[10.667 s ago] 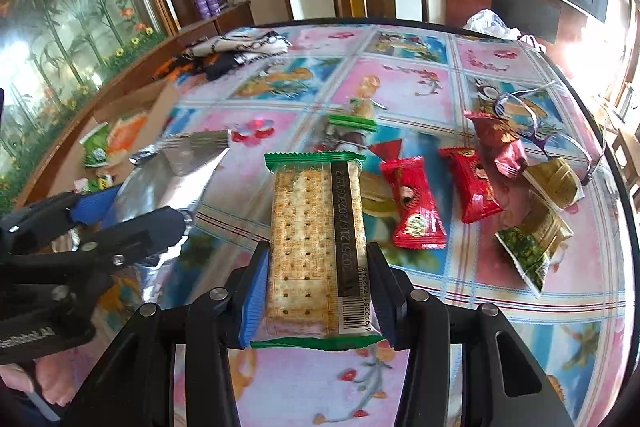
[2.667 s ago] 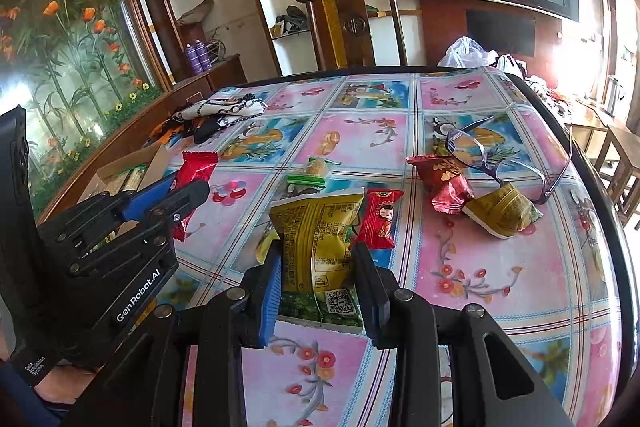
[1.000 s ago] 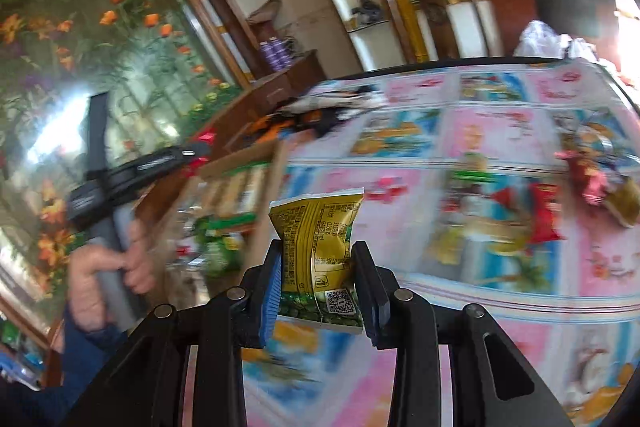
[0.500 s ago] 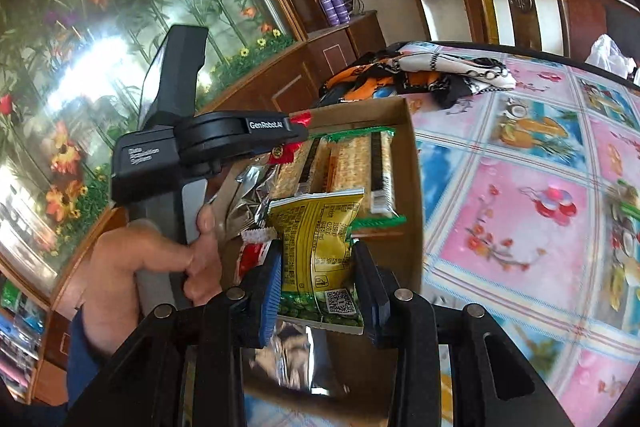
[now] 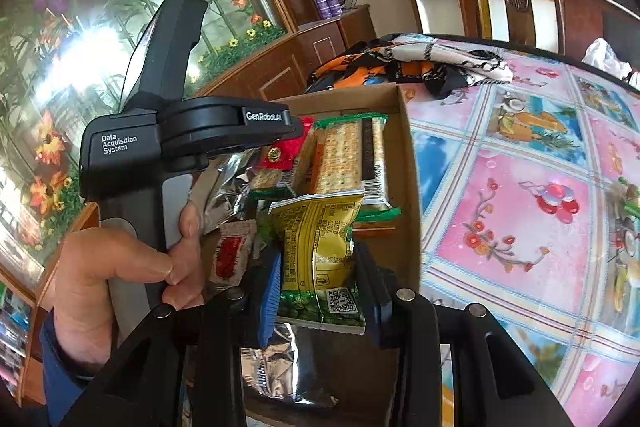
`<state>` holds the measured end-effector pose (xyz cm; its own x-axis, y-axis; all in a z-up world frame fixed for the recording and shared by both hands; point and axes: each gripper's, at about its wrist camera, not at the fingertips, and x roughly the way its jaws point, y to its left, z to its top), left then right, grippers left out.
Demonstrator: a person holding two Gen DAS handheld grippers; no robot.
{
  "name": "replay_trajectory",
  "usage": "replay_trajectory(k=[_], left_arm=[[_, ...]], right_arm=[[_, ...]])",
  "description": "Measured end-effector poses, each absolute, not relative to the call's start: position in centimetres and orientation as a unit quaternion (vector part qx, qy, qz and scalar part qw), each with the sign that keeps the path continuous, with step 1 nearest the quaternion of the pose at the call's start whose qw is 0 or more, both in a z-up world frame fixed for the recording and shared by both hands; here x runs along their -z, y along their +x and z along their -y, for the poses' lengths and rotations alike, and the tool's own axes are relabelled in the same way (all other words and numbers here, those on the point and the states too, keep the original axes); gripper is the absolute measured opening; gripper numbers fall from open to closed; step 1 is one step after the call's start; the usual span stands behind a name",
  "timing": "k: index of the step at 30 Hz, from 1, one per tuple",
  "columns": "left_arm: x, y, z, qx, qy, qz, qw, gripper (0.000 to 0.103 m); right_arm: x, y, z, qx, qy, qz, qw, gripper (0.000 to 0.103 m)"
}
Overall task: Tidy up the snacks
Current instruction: 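Open both tools to drop the red candy and peas bag into the box, then grasp a green-labelled packet with left tool while right tool grasps a red candy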
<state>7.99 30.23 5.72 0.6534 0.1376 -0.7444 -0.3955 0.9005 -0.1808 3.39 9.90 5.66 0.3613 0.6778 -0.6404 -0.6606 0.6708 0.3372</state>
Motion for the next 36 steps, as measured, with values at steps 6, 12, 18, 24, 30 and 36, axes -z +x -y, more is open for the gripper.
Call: replay_trajectory(k=[6,12,18,24,30,36], left_arm=[[-6.1,7.7,-30.4,-0.148,-0.175,-0.378,0.897,0.033],[-6.9,7.3,-30.1,-0.144,-0.178,-0.361,0.904,0.042],[-7.6,7.0,-29.4,-0.136,-0.174,-0.346,0.912,0.048],[-8.2,6.7,-28.8,-0.136,-0.165,-0.332,0.919,0.052],[-9.5,5.9,-27.8,-0.122,-0.160,-0.300,0.932,0.053],[-10.3,5.7,-24.8,-0.080,-0.150,-0.295,0.940,0.053]], right_arm=[[-5.8,3.3,-9.6,-0.397,0.001,-0.392,0.830,0.044],[-6.5,3.2,-8.9,-0.398,0.010,-0.382,0.834,0.050],[-7.8,3.2,-6.9,-0.399,0.038,-0.369,0.839,0.056],[-7.9,3.8,-4.6,-0.382,0.052,-0.368,0.846,0.061],[-7.6,4.8,0.0,-0.347,0.062,-0.365,0.862,0.061],[-7.7,7.5,7.8,-0.258,0.101,-0.362,0.890,0.061]])
